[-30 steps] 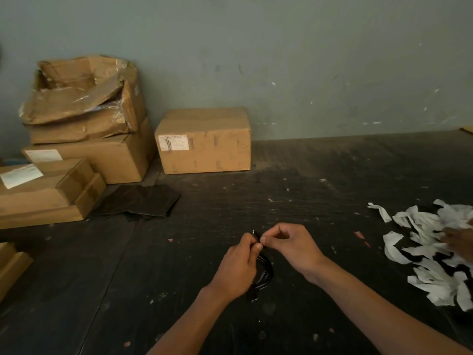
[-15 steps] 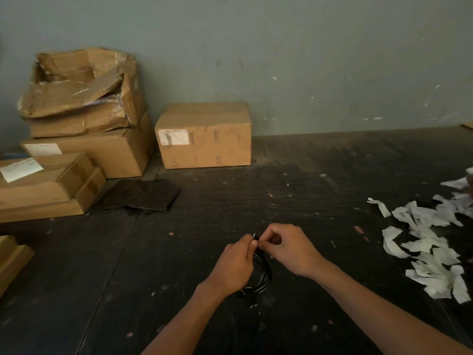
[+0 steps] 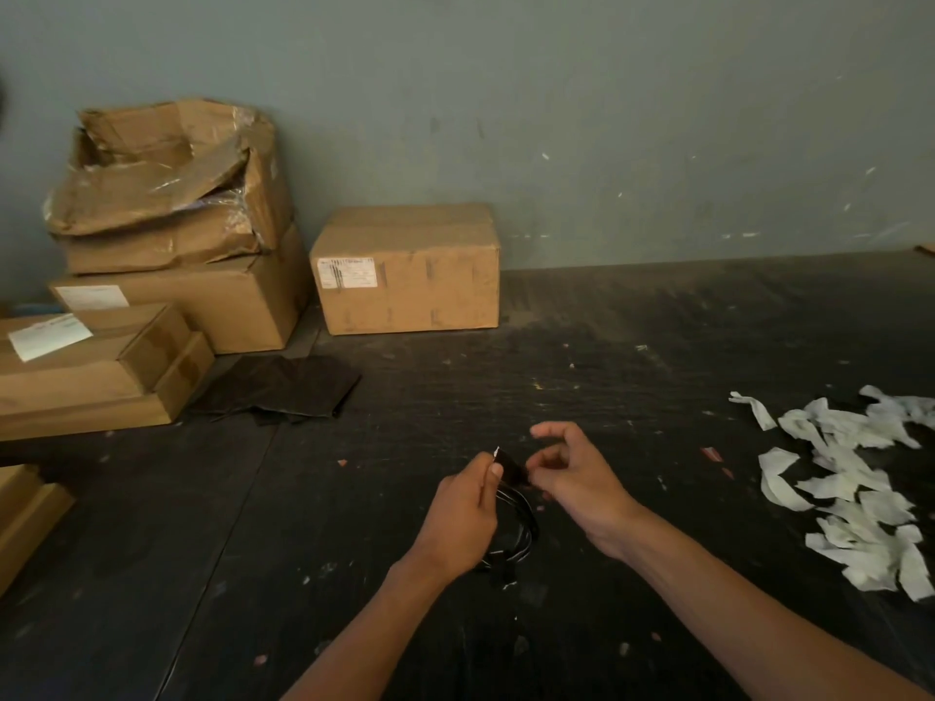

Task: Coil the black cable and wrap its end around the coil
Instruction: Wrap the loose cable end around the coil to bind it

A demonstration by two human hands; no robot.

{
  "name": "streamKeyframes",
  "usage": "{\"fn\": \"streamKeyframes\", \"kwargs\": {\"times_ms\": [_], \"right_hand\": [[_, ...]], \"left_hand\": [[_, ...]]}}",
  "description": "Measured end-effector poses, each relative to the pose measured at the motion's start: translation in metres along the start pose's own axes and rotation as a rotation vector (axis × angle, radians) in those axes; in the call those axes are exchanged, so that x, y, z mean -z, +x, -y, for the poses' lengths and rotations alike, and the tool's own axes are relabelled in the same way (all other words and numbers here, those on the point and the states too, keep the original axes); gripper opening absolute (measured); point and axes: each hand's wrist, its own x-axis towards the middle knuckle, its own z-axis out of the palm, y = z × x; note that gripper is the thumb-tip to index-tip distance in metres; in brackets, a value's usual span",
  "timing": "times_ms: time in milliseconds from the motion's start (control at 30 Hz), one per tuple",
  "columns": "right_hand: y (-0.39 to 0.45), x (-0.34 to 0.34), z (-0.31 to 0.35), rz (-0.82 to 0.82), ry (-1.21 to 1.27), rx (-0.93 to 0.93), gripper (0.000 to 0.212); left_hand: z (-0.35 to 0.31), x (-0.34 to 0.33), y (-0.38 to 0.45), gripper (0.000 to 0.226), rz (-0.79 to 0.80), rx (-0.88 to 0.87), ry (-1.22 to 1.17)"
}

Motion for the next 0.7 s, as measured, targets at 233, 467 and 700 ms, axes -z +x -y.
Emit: {"fn": "streamKeyframes", "kwargs": {"times_ms": [233,467,700], "right_hand": [[-0.006,0.002,0.005,0.124,-0.123,-0.033,0.009],[-0.020,-0.013,-0.011,0.065,-0.017,-0.164,0.012],[-0.019,-0.042,-0.015,0.026,0.298,-0.586,0.017]], "left_hand": [[0.008,0.001,-0.003,0.011,-0.030,-0.078,0.041],[0.014,0.004,0.003,0.009,-0.346,0.103,-0.093],[0.000,-0.008,0.004,0.012,-0.355,-0.090,-0.033]]}}
